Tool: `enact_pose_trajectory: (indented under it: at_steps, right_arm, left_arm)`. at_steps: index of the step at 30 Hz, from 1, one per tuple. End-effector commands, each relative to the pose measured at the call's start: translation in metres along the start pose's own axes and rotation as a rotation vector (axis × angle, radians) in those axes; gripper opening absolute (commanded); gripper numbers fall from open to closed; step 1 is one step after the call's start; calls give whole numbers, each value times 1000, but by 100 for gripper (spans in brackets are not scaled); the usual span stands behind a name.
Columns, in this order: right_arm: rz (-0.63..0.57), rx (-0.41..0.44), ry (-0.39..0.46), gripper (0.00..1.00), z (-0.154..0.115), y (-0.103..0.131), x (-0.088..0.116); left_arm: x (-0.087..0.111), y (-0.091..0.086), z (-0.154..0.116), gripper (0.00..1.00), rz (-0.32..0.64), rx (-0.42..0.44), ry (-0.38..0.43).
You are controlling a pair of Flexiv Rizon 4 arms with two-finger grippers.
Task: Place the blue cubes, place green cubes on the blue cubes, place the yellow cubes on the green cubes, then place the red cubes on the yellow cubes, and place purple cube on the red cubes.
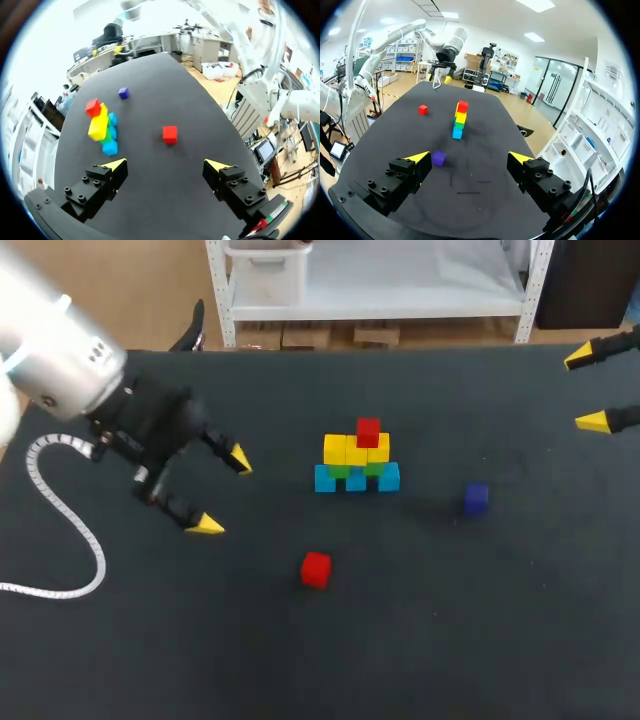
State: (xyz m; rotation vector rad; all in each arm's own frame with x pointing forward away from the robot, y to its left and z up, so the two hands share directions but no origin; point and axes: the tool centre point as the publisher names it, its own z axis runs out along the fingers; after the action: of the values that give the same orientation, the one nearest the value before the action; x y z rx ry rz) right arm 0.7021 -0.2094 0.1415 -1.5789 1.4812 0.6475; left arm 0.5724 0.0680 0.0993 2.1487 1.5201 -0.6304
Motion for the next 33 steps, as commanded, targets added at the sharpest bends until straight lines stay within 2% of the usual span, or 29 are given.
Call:
enact_pose_trajectory:
  at_steps: [1,5,8,9,10,17,24,33]
  right_arm:
    - [0,2,-1,100,0,1,0]
    - [0,2,-1,100,0,1,0]
    - [0,2,-1,100,0,1,0]
    - [0,2,-1,100,0,1,0]
    - [0,2,-1,100,0,1,0]
    - [0,2,-1,100,0,1,0]
    - [0,2,-1,100,0,1,0]
    - [0,2,-1,100,0,1,0]
  left_arm:
    - [-19,-1,20,100,9,32,45]
    - [-35,-9,48,100,-11,51,51]
    - [-45,-11,69,100,-39,29,37]
    - [-47,-11,75,100,-45,-3,31]
    - [-49,-12,81,100,-62,-27,20]
    - [-53,-16,116,100,-72,-22,56]
    - [-42,-17,130,100,-128,-26,81]
    - [-27,-13,130,100,-152,-33,101]
